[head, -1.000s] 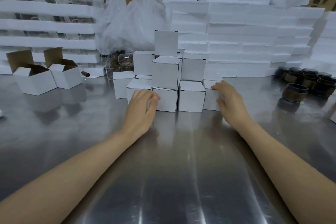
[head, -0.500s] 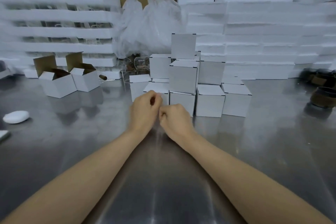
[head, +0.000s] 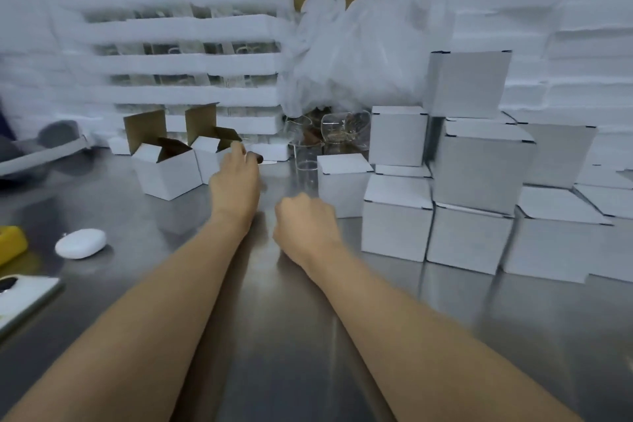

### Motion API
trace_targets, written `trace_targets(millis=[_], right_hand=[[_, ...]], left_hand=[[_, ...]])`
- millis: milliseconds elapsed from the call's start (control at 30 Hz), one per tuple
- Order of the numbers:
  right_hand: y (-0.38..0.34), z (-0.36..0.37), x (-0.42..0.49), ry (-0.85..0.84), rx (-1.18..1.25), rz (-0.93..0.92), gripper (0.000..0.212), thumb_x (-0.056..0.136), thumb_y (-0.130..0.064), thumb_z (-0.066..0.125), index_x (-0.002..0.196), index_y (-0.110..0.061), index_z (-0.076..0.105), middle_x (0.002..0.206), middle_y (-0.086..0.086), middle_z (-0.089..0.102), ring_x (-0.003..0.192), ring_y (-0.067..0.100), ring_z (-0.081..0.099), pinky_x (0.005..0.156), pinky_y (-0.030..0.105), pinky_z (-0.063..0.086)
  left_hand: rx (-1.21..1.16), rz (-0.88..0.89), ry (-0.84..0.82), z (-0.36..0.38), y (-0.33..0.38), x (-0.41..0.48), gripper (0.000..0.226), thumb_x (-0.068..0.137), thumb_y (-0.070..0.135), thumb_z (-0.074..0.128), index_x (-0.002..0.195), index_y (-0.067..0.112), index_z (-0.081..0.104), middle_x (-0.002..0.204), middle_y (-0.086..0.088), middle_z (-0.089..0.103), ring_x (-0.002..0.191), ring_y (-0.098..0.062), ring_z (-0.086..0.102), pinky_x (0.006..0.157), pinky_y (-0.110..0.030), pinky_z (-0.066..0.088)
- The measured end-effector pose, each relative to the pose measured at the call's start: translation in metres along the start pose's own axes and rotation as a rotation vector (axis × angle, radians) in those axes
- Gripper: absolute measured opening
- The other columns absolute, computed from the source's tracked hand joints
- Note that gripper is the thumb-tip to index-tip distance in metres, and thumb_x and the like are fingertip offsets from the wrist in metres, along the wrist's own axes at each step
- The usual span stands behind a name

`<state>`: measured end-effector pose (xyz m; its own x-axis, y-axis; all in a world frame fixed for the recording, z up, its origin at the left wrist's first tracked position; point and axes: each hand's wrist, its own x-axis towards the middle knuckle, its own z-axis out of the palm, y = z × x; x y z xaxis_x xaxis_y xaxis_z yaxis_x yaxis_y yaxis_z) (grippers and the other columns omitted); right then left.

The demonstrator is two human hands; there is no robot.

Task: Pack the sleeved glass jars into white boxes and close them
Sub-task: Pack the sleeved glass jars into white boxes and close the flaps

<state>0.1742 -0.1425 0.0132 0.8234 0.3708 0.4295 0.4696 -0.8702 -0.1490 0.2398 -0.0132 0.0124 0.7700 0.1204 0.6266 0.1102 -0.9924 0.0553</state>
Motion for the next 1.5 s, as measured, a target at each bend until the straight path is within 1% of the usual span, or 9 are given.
trace_targets(millis=[200,367,533,700,867,967,1100,1233,1500], right_hand=[[0.003,0.006,0.003,0.051,0.022,-0.055,0.014,0.082,-0.007,0.048,0.086,-0.011,0.061,0.089,0.015,0.062,0.086,0.036,0.06,0.061,0.03,0.027],[0.001,0.001,-0.002,0.103,0.138,-0.012,0.02,0.08,-0.006,0.046,0.084,-0.011,0.065,0.088,0.013,0.065,0.083,0.036,0.057,0.061,0.031,0.033],[0.004,-0.017,-0.033,0.194,0.263,0.097,0.02,0.08,-0.003,0.046,0.077,-0.011,0.064,0.082,0.01,0.066,0.079,0.032,0.058,0.065,0.034,0.042],[0.013,-0.043,-0.089,0.282,0.41,0.082,0.023,0.074,0.0,0.046,0.062,-0.016,0.056,0.067,0.008,0.063,0.068,0.03,0.057,0.059,0.032,0.04],[0.05,-0.078,-0.151,0.491,0.691,0.077,0.024,0.065,-0.003,0.039,0.058,-0.02,0.053,0.057,-0.01,0.053,0.058,0.01,0.05,0.057,0.031,0.041],[0.084,-0.099,-0.174,0.671,0.989,0.235,0.026,0.075,-0.006,0.037,0.075,-0.025,0.055,0.069,-0.012,0.056,0.066,0.01,0.049,0.063,0.026,0.039],[0.125,-0.125,-0.189,0.859,0.984,0.288,0.016,0.089,-0.034,0.039,0.101,-0.034,0.049,0.098,-0.021,0.053,0.092,0.003,0.051,0.083,0.031,0.042],[0.136,-0.132,-0.187,0.681,0.868,0.207,0.03,0.083,-0.049,0.048,0.11,-0.036,0.045,0.114,-0.012,0.049,0.105,0.0,0.048,0.088,0.013,0.039],[0.135,-0.141,-0.186,0.598,0.737,0.149,0.041,0.069,-0.055,0.063,0.104,-0.047,0.044,0.108,-0.025,0.054,0.106,-0.004,0.052,0.08,0.013,0.047]], left_hand=[[0.187,-0.131,-0.049,0.032,-0.015,0.041,0.066,0.096,0.01,0.04,0.15,-0.003,0.004,0.154,-0.016,0.022,0.116,-0.022,0.053,0.06,-0.029,0.038],[0.292,-0.015,-0.034,0.008,-0.011,0.015,0.038,0.09,0.0,0.041,0.127,0.006,0.044,0.111,0.001,0.052,0.077,-0.006,0.063,0.055,-0.021,0.037],[0.218,0.001,0.029,-0.029,0.005,-0.035,0.051,0.096,0.015,0.046,0.146,0.012,0.034,0.112,0.003,0.057,0.073,-0.008,0.064,0.05,-0.024,0.032],[-0.036,-0.014,0.326,-0.067,0.029,-0.084,0.041,0.101,0.024,0.046,0.138,0.008,0.049,0.102,-0.012,0.062,0.055,-0.033,0.058,0.048,-0.031,0.031],[-0.174,0.489,0.852,-0.113,0.084,-0.104,0.026,0.096,0.021,0.056,0.12,0.012,0.061,0.088,-0.001,0.07,0.06,-0.018,0.053,0.061,-0.032,0.038],[-0.34,0.638,0.847,-0.133,0.143,-0.123,0.012,0.097,0.025,0.053,0.103,0.016,0.058,0.087,0.003,0.071,0.06,-0.016,0.058,0.063,-0.032,0.038],[-0.337,0.78,0.825,-0.138,0.199,-0.146,0.015,0.092,0.027,0.064,0.084,0.017,0.072,0.076,0.004,0.068,0.048,-0.015,0.052,0.059,-0.029,0.038],[-0.36,0.799,0.79,-0.132,0.196,-0.158,0.016,0.092,0.025,0.064,0.083,0.016,0.074,0.075,0.006,0.068,0.047,-0.017,0.045,0.058,-0.028,0.032],[-0.548,0.793,0.738,-0.136,0.184,-0.167,0.007,0.088,0.014,0.069,0.087,0.013,0.076,0.093,0.009,0.074,0.068,-0.008,0.064,0.056,-0.027,0.035]])
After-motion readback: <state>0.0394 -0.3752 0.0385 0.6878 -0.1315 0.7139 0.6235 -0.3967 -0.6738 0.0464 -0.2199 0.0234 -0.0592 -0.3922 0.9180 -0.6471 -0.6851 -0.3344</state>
